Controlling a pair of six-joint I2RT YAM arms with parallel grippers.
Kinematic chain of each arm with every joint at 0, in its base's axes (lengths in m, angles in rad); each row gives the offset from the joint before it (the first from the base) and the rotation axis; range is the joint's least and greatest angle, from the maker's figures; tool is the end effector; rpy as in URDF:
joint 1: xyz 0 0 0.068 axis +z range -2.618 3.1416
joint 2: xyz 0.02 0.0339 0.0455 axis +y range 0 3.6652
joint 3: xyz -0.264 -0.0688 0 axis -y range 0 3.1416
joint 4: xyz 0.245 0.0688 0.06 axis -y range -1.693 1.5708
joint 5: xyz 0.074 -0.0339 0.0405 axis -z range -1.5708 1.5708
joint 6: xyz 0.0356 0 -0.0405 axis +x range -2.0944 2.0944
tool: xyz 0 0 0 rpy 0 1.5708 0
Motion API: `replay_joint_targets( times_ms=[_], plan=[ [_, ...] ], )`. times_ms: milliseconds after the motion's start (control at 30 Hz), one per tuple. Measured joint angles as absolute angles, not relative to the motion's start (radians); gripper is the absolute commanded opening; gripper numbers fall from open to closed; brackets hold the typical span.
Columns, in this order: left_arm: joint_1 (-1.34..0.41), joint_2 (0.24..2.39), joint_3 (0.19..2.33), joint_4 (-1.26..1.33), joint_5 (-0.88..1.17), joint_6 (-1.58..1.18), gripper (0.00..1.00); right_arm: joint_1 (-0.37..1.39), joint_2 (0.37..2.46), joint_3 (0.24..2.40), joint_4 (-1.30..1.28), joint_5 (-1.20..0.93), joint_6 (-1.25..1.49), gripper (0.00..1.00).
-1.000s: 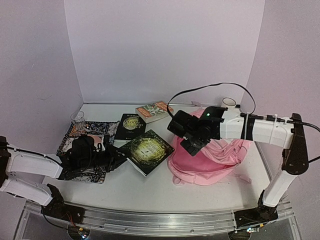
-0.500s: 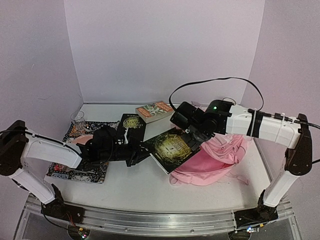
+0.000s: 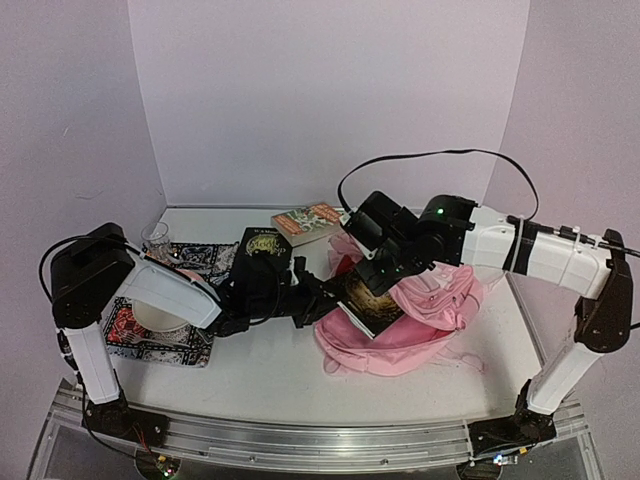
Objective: Pack the student bag
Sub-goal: Place the book in the largest pocket of the bag.
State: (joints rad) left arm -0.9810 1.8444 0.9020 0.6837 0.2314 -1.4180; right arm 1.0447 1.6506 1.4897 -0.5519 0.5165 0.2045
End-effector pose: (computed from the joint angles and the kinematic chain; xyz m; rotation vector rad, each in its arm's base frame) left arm 0.2095 -0.3278 0.1770 -0.2952 2.2710 -1.7324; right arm 0.2020 0.3128 0.3280 -0.6433 2.0808 0.1150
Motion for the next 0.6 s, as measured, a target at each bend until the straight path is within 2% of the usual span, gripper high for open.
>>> replay_joint_targets(
  times_ms=[367,600],
  plan=[
    [-0.990,2.080,1.056,0.817,0.182,-1.523,0.00,1.051,1.619,1.451,-0.511,0.455,0.236,0.00],
    [-1.003,2.106,1.070,0.866,0.152,-1.545,0.12,1.055,1.601,1.431,-0.495,0.453,0.244,0.00]
  ],
)
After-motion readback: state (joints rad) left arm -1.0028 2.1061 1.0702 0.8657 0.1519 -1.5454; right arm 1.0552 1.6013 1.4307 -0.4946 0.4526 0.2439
